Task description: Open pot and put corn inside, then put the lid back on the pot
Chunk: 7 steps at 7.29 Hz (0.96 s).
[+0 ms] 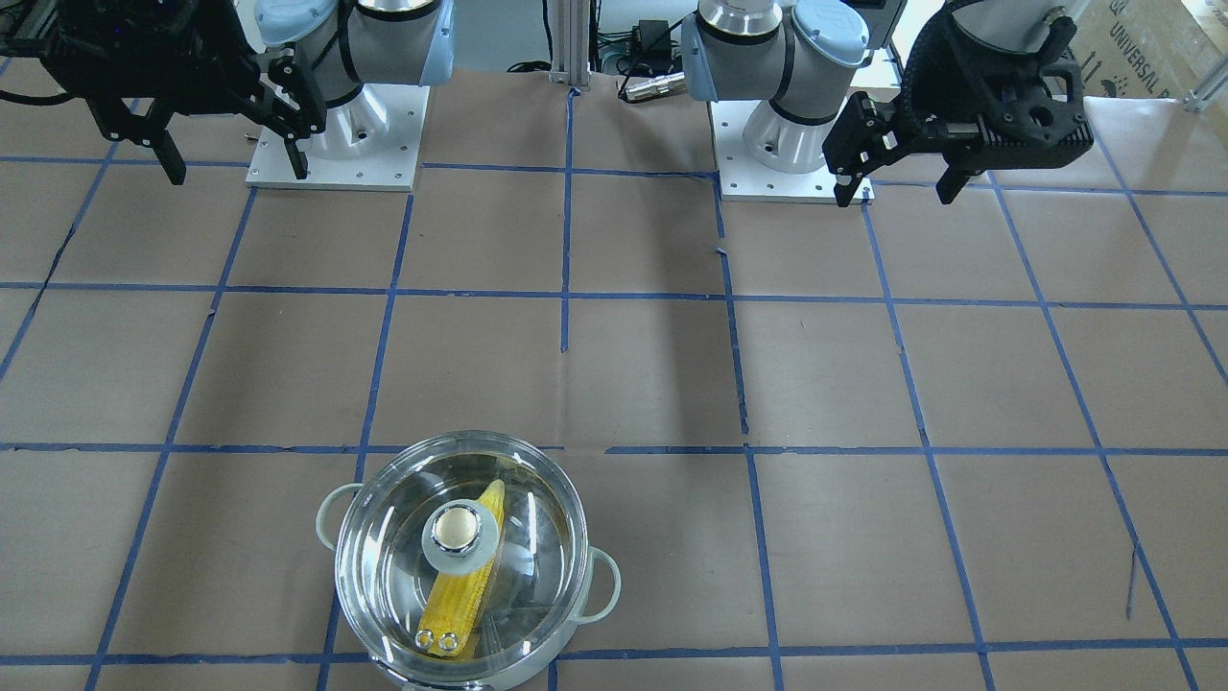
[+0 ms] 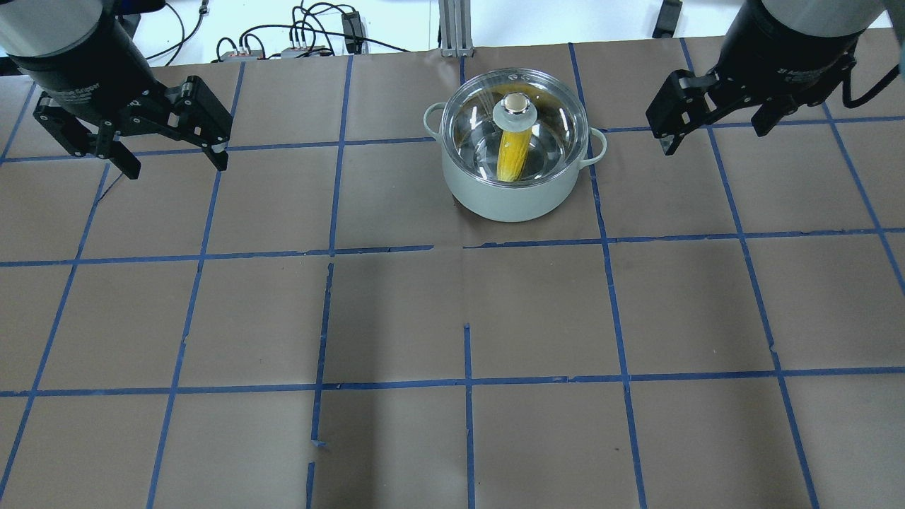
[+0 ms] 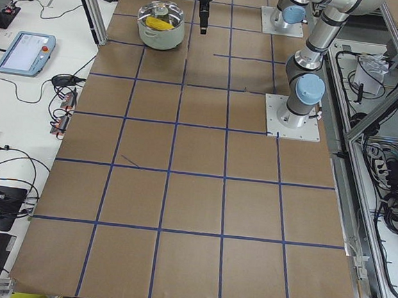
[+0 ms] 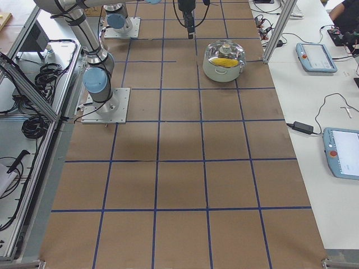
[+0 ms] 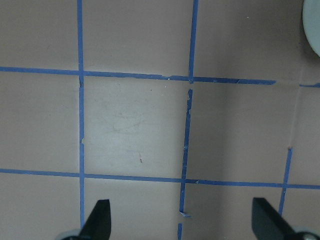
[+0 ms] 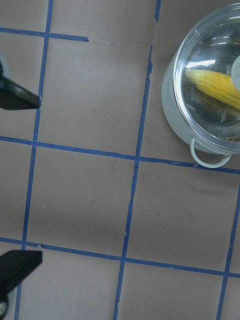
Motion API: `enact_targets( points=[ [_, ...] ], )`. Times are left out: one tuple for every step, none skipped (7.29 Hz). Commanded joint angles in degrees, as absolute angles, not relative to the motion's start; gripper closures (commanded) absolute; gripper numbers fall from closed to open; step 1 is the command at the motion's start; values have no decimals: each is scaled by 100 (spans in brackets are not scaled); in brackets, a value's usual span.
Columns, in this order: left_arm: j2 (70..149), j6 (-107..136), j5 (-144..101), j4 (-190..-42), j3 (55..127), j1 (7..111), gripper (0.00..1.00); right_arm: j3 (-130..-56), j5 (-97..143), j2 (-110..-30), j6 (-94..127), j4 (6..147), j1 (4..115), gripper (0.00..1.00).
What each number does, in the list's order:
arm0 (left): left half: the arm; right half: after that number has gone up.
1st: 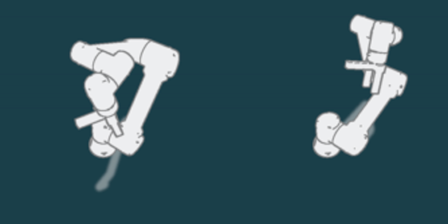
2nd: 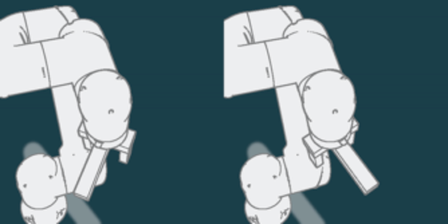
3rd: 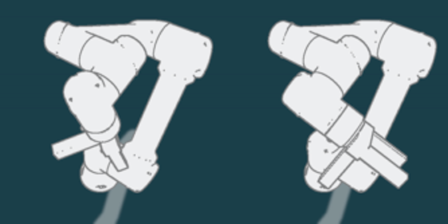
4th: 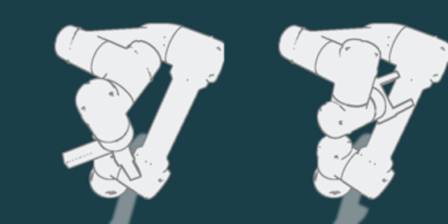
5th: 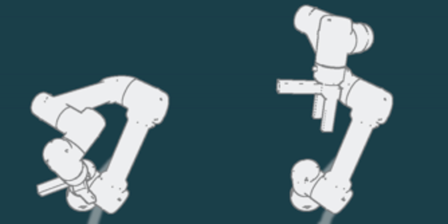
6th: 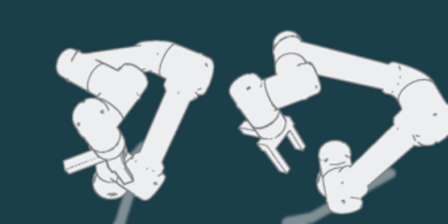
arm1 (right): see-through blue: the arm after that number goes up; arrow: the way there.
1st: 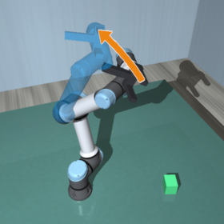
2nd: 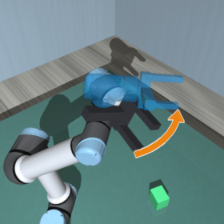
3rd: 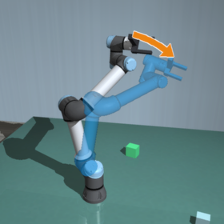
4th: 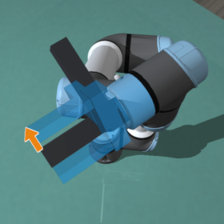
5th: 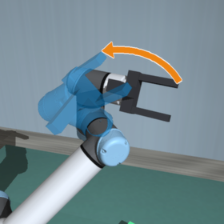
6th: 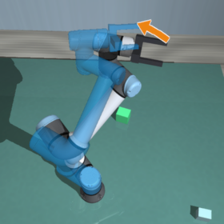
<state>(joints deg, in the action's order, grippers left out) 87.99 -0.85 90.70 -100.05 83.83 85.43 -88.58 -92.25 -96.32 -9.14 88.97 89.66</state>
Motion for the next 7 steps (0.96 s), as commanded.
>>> enact_targets(
  points=[
    [8807,-70,9062,-9958,8402,8543,0,-8894,-9220,-9624,-923,8912,8965,1],
    [8798,-53,9062,-9958,8385,8543,0,-8903,-9220,-9615,-958,8930,8956,0],
    [8798,-53,9070,-9958,8411,8543,0,-8903,-9220,-9607,-967,8938,8947,1],
    [8807,-53,9062,-9958,8359,8543,0,-8895,-9220,-9606,-975,8938,8947,1],
    [8798,-53,9062,-9958,8367,8543,0,-8886,-9220,-9606,-967,8930,8956,1],
    [8798,-53,9062,-9967,8324,8543,0,-8851,-9220,-9606,-967,8938,8956,1],
    [8815,-53,9053,-9958,8367,8543,0,-8851,-9220,-9606,-967,8938,8956,1]
  ],
)
